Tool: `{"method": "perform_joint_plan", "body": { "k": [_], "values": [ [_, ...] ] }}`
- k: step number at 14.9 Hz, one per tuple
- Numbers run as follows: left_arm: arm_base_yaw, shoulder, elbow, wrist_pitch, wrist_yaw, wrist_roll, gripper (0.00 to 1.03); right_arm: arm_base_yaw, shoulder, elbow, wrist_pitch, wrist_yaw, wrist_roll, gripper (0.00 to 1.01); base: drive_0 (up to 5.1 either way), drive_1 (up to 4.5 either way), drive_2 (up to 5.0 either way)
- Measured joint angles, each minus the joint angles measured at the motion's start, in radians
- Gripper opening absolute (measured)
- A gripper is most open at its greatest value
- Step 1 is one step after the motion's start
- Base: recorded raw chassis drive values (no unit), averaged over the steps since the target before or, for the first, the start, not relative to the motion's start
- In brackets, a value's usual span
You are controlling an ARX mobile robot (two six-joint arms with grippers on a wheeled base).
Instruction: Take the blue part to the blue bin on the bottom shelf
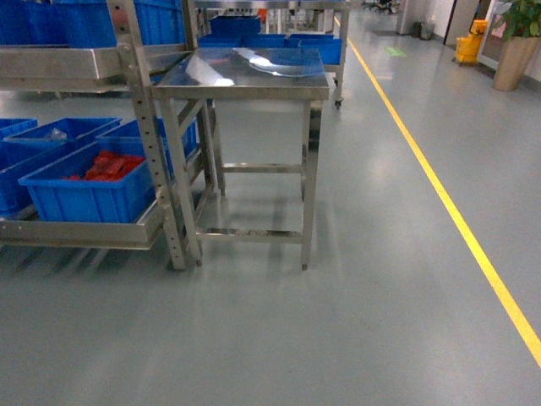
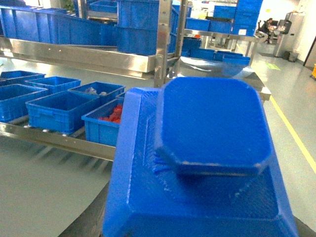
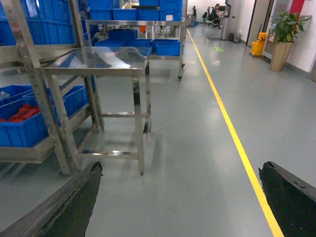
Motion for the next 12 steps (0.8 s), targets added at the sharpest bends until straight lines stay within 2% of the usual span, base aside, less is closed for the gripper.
{"method": "perform_joint_plan", "body": {
  "k": [12],
  "values": [
    [0.0,0.0,0.0,0.001,0.0,0.0,0.43,0.0,0.0,0.0,0.003,0.0,0.0,0.98,0.1,4.2,-4.0]
  ]
}}
